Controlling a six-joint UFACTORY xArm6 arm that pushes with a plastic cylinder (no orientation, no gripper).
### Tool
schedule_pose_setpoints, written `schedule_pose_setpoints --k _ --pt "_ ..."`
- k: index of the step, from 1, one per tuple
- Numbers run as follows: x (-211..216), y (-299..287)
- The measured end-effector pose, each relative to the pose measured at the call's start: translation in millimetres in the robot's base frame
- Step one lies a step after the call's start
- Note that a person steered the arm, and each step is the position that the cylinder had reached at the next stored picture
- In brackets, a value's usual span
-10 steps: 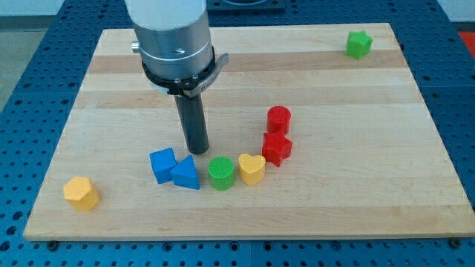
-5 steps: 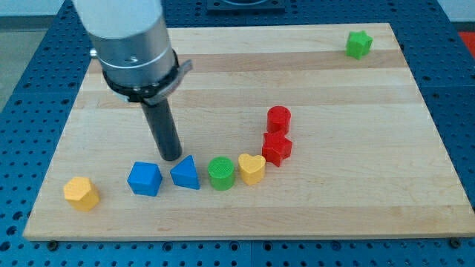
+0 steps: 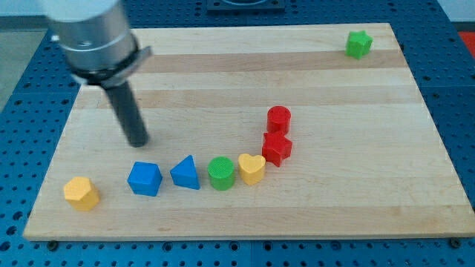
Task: Move the blue cube parallel to the left of the blue triangle
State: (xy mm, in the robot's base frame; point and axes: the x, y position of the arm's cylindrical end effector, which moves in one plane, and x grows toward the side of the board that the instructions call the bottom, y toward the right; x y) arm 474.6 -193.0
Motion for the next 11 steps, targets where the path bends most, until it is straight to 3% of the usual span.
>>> schedule_pose_setpoints --k 1,2,3,5,7,9,10,11 --pt "1.3 -32.9" --pt "4.8 -101.1" --pt "10.2 -112.0" --pt "132.6 -110.9" --pt "143.2 -102.5" --pt "143.0 20.4" --pt "143.0 27.0" --pt "140.2 80.3"
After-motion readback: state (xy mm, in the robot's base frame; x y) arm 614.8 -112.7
